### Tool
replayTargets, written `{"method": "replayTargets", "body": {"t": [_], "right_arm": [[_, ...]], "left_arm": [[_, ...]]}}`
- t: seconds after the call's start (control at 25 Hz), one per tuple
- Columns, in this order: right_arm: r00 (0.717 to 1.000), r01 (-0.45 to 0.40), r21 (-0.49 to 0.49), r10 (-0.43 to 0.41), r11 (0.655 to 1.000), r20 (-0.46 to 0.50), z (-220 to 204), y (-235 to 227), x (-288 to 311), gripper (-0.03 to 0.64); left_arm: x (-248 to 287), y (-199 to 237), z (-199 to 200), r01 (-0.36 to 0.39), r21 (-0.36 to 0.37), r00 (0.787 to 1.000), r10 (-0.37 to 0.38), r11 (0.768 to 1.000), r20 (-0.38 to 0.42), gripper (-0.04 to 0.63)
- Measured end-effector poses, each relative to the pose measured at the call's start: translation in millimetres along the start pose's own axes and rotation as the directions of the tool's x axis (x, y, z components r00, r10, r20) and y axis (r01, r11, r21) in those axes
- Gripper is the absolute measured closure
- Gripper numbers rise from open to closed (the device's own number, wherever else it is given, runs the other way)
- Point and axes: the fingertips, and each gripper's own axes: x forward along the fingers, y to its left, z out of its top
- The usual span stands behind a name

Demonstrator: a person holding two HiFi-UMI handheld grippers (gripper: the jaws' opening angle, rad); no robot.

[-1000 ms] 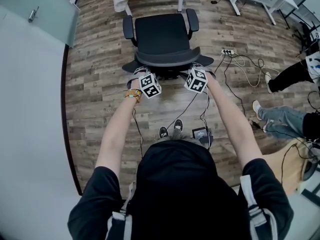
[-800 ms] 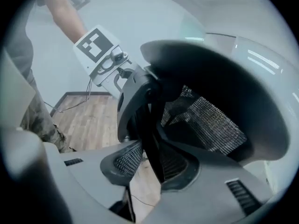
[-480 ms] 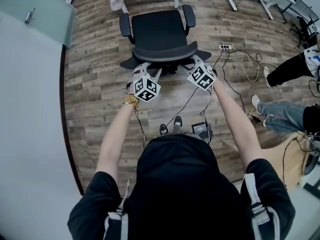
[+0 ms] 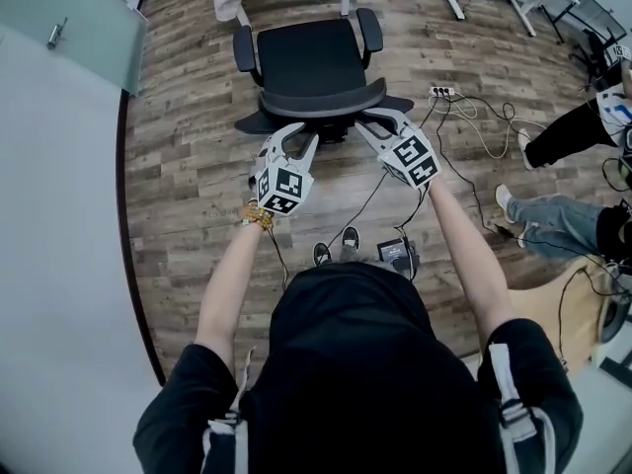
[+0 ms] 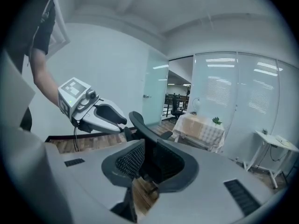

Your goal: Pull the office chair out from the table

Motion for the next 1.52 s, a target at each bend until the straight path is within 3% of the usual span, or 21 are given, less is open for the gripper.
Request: {"method": "replayTargets", "body": {"t": [0.24,0.52,0.96,1.32,1.52], "right_arm": [[0.99,0.035,0.071,-0.044,0.997,0.132,44.4,2.3,-11.8,0.54],[0.962,0.129,0.147,-0.16,0.981,0.222,89.2,-6.2,-23.1,0.545],[0.898,0.203,0.167,-0.251,0.965,0.362,155.3,-1.2,-46.5,0.549],[0.857,0.244,0.183,-0.3,0.952,0.418,184.3,2.7,-59.8,0.555],[0.841,0.278,0.202,-0.34,0.939,0.421,193.7,7.7,-62.6,0.561]], "left_arm": [[-18.9,21.7,33.7,-0.097,-0.148,0.989,0.112,0.984,0.099,0.474],[-45.5,56.2,78.4,-0.203,-0.223,0.949,0.248,0.953,0.194,0.476],[-75.0,78.1,142.4,-0.273,-0.27,0.883,0.352,0.923,0.31,0.483],[-102.2,91.7,165.7,-0.321,-0.306,0.846,0.416,0.896,0.332,0.489],[-115.6,95.4,169.8,-0.352,-0.339,0.81,0.466,0.872,0.355,0.509]]}}
